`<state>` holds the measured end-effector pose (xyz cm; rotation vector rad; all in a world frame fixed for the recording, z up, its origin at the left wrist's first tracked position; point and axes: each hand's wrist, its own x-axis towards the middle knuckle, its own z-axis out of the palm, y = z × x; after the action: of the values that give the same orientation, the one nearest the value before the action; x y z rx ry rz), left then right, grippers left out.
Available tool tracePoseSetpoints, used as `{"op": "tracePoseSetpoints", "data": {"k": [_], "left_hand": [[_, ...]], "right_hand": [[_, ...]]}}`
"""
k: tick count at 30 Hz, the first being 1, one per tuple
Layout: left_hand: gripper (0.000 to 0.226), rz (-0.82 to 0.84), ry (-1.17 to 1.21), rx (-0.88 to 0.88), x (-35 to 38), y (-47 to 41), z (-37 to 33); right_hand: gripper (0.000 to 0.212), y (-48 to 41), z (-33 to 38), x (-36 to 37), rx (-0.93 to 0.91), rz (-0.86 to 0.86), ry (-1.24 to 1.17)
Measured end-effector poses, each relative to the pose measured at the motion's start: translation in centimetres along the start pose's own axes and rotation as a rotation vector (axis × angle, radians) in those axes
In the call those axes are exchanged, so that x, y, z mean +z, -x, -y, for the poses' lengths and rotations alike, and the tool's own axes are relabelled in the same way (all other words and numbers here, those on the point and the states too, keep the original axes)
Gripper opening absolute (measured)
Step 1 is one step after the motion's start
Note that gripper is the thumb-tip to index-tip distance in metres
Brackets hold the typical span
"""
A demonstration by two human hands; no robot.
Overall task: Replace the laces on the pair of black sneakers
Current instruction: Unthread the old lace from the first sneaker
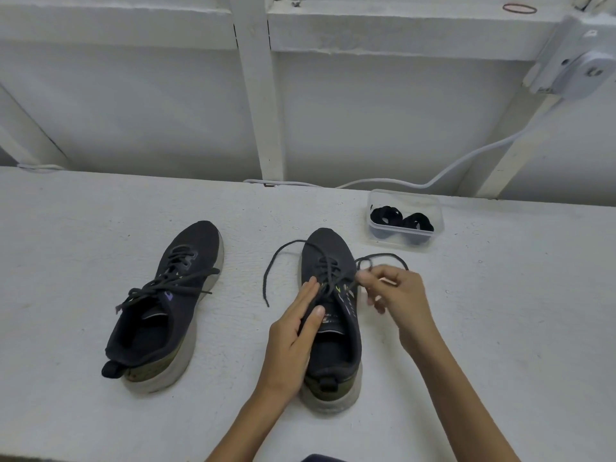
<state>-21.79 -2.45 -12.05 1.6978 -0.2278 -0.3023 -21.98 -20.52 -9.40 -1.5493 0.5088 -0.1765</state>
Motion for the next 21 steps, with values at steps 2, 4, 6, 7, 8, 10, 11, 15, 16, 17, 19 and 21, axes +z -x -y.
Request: {"op": "tracePoseSetpoints", "data": {"k": [2, 4, 6, 7, 8, 10, 11, 15, 16, 17, 19, 21], "left_hand": [[0.039, 0.001, 0.001, -0.004, 0.0, 0.0, 0.0], [0.039, -0.008, -0.004, -0.003, 0.1, 0.0, 0.0], [0.039, -0.016, -0.003, -0.001, 0.1, 0.0, 0.0], [0.039, -0.019, 0.0, -0.002, 0.1, 0.0, 0.0], [0.039, -0.02, 0.002, -0.003, 0.1, 0.0, 0.0], [0.04, -0.019, 0.005, -0.002, 0.2, 0.0, 0.0], [0.042, -0.018, 0.006, -0.004, 0.2, 0.0, -0.1], [0.041, -0.024, 0.004, -0.004, 0.3, 0.1, -0.1], [0.041, -0.027, 0.006, -0.001, 0.3, 0.1, -0.1], [0.039, -0.031, 0.006, 0.001, 0.3, 0.1, -0.1], [0.037, -0.035, -0.001, 0.004, 0.3, 0.0, -0.1], [0.037, -0.035, -0.006, 0.005, 0.3, 0.0, -0.1]], "right_hand": [[0.014, -0.6, 0.3, -0.5, 0.011, -0.131, -0.126], [0.014, -0.4, 0.4, -0.6, 0.024, -0.087, -0.113], [0.013, 0.5, 0.3, 0.1, 0.051, 0.051, -0.013], [0.011, 1.0, 0.2, 0.5, 0.066, 0.117, 0.037], [0.009, 1.3, 0.1, 0.8, 0.075, 0.156, 0.065], [0.009, 1.3, 0.1, 1.0, 0.052, 0.117, 0.026], [0.01, 1.0, 0.2, 0.7, 0.029, 0.048, -0.015], [0.011, 0.3, 0.2, 0.3, 0.013, -0.136, -0.143], [0.012, 0.5, 0.1, 0.5, 0.031, -0.09, -0.135], [0.014, 0.9, -0.1, 0.8, 0.054, -0.021, -0.105], [0.015, 1.8, -0.3, 1.4, 0.086, 0.117, -0.019], [0.014, 1.9, -0.2, 1.5, 0.059, 0.111, -0.018]]}}
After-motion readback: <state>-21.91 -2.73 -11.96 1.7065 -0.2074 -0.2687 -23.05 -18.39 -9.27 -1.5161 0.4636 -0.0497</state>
